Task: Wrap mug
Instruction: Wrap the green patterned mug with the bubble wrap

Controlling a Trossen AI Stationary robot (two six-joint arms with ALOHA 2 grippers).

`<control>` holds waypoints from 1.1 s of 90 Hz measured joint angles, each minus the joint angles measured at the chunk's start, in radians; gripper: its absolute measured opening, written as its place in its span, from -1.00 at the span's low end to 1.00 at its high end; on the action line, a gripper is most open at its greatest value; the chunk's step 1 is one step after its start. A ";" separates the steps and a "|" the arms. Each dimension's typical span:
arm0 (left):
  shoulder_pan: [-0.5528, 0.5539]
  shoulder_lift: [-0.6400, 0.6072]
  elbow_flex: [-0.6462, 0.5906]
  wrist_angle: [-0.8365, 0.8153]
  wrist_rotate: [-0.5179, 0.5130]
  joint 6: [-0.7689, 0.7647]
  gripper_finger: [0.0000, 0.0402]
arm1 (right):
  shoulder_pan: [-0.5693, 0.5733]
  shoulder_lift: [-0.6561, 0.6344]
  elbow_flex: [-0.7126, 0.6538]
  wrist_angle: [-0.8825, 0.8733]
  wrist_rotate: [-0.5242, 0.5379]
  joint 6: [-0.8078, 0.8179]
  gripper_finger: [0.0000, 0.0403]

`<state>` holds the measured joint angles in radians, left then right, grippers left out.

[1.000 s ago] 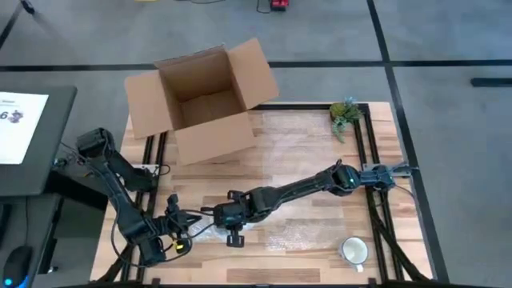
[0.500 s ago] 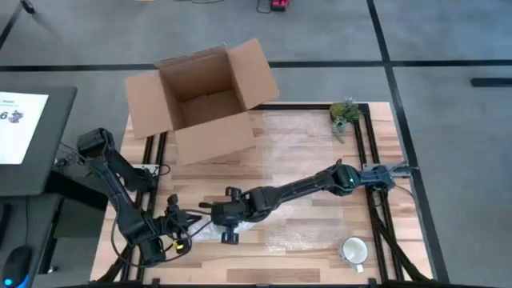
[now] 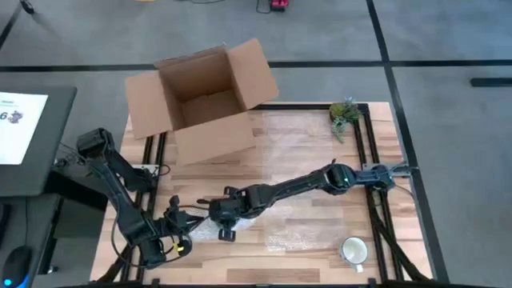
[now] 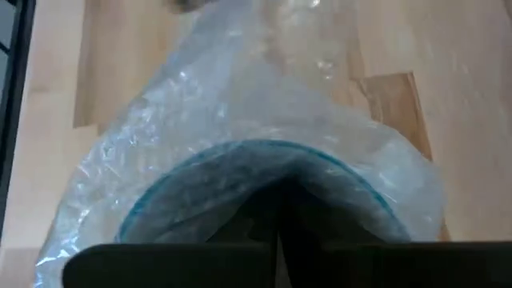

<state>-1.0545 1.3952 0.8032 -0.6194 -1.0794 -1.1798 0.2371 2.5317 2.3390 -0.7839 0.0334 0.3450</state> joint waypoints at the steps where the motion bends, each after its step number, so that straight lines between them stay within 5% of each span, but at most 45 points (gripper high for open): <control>1: 0.001 0.000 0.000 0.005 0.000 0.006 -1.00 | -0.002 0.000 0.000 -0.004 -0.002 0.003 -1.00; 99: 0.003 0.000 0.000 0.062 0.026 0.074 -1.00 | 0.037 -0.066 0.015 -0.008 0.017 -0.057 -1.00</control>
<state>-1.0512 1.3952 0.8032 -0.5575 -1.0530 -1.1061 0.2745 2.4660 2.3543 -0.7922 0.0502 0.2876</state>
